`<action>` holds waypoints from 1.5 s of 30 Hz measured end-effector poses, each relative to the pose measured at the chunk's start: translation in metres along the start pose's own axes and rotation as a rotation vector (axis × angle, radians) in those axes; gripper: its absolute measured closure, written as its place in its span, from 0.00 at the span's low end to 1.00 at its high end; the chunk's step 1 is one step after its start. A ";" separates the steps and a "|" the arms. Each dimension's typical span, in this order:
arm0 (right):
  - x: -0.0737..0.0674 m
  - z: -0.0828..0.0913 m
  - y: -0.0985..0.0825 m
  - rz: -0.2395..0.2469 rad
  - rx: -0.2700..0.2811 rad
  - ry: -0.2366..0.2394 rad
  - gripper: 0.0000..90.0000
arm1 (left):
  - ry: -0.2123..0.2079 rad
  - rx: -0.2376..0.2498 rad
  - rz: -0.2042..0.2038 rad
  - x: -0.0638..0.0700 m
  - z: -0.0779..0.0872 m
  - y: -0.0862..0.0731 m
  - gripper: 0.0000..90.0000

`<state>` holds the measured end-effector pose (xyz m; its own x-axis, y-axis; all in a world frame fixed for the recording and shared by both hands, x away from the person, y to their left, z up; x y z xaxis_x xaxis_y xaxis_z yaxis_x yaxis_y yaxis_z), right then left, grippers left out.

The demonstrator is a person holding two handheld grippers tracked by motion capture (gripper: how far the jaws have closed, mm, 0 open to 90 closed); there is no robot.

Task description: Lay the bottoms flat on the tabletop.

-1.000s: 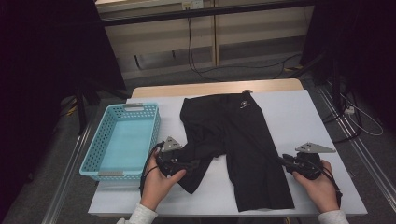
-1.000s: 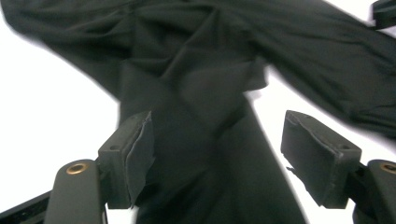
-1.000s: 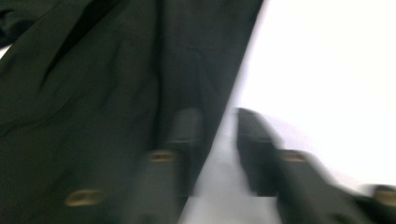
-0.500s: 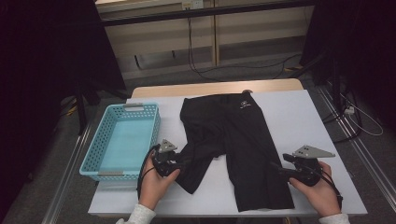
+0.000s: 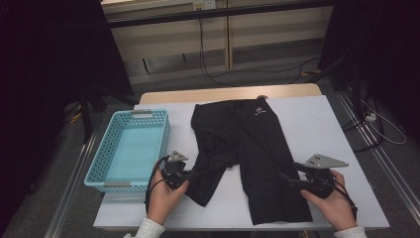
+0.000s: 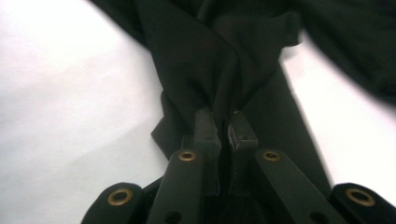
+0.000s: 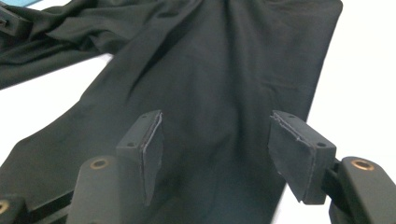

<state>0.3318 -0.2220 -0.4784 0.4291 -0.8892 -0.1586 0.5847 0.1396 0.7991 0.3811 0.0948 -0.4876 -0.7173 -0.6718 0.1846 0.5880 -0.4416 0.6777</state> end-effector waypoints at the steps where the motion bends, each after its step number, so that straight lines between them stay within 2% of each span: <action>1: -0.001 0.000 0.001 -0.001 0.001 0.004 0.40 | -0.014 0.000 -0.003 0.003 0.002 0.001 0.95; 6: -0.004 -0.003 0.002 0.000 -0.001 0.017 0.39 | -0.098 0.020 0.001 0.026 0.003 0.008 0.95; 8: -0.005 -0.003 0.002 -0.002 -0.001 0.020 0.39 | -0.144 0.028 0.005 0.035 0.003 0.011 0.95; 9: -0.006 -0.003 0.002 0.006 0.000 0.021 0.39 | -0.142 0.035 -0.002 0.037 0.002 0.012 0.95; 12: -0.007 -0.003 0.003 0.006 0.002 0.026 0.39 | -0.180 0.042 -0.020 0.045 0.002 0.014 0.94; 15: -0.009 -0.004 0.003 0.009 0.000 0.032 0.39 | -0.177 0.057 -0.029 0.045 0.001 0.015 0.90; 18: -0.010 -0.005 0.004 0.011 0.002 0.033 0.39 | -0.126 0.081 -0.036 0.036 0.004 0.017 0.74; 22: -0.011 -0.005 0.004 0.013 0.002 0.033 0.38 | -0.096 0.116 -0.022 0.025 0.010 0.019 0.59; 33: -0.021 -0.010 0.010 0.033 0.004 0.052 0.36 | -0.051 0.112 0.003 0.009 0.016 0.011 0.47; 37: -0.028 -0.014 0.013 0.047 0.009 0.068 0.34 | -0.027 0.128 -0.001 0.007 0.021 0.012 0.36; 43: -0.046 -0.023 0.019 0.068 0.014 0.107 0.28 | -0.040 0.118 -0.009 0.010 0.025 0.009 0.34; 45: -0.053 -0.026 0.020 0.081 0.011 0.119 0.28 | -0.061 0.107 -0.020 0.013 0.025 0.007 0.37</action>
<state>0.3390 -0.1608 -0.4694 0.5536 -0.8172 -0.1604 0.5374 0.2033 0.8185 0.3664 0.0985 -0.4627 -0.7519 -0.6244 0.2114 0.5327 -0.3865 0.7529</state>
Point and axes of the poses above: each handheld gripper's, and its own axes: z roughly backward along the jaws, y roughly out of its top, x roughly to its right, the point moved 8 cm from there along -z, roughly forward along the jaws, and after that the axes turned 5 degrees about -z, right-handed, at the moved point
